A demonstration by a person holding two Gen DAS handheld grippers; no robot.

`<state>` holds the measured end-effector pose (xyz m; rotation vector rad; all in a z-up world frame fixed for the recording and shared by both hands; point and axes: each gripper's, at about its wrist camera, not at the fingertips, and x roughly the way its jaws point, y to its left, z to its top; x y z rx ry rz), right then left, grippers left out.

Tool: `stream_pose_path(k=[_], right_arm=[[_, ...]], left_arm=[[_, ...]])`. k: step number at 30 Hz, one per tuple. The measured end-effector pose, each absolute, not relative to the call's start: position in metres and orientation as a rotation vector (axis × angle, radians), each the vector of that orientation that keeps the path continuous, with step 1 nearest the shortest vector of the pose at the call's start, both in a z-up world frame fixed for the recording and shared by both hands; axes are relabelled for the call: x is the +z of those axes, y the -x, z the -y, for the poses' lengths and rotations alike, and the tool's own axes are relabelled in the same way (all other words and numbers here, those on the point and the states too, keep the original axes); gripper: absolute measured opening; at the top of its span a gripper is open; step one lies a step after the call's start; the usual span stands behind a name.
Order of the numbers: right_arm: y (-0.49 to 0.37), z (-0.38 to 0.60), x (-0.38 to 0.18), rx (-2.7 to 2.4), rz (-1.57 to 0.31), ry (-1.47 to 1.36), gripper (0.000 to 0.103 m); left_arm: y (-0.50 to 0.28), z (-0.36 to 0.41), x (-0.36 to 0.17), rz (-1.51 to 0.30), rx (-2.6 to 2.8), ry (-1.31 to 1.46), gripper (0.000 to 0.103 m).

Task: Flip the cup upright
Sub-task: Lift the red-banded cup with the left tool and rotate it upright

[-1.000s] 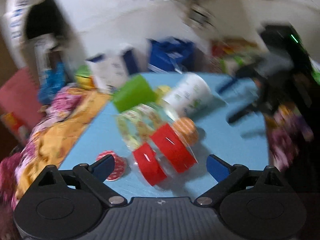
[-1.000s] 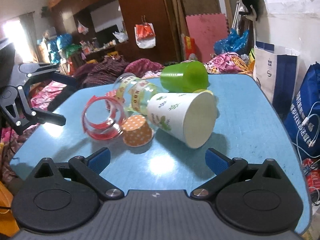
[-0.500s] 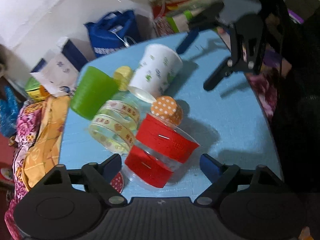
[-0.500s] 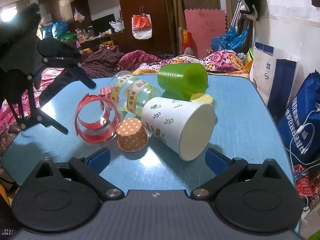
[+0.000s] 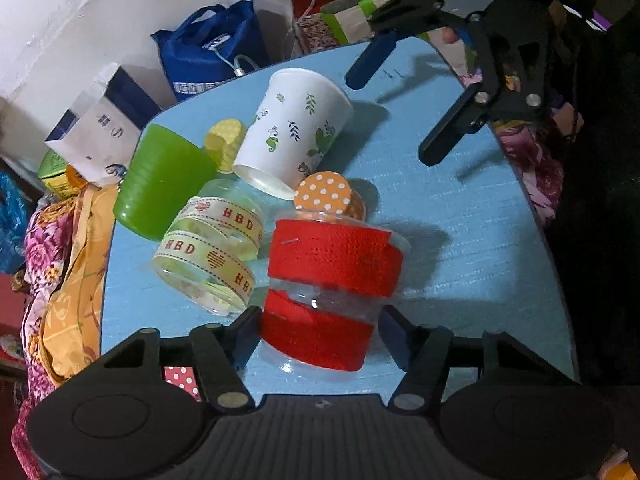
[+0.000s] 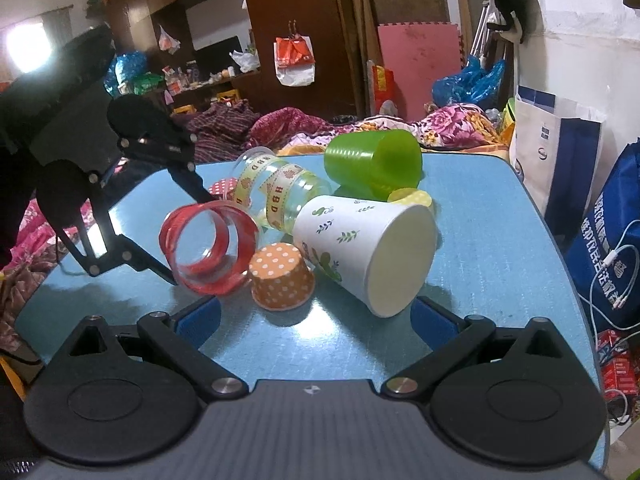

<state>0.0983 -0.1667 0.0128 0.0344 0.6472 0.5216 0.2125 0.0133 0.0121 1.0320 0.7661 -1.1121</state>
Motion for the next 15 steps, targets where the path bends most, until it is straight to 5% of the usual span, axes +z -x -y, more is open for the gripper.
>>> stream_pose_path(k=[15], right_arm=[[-0.116,0.188,0.001,0.637,-0.68,-0.274,0.102]], left_arm=[[-0.186,-0.032,0.01,-0.889,-0.537,-0.481,0.066]])
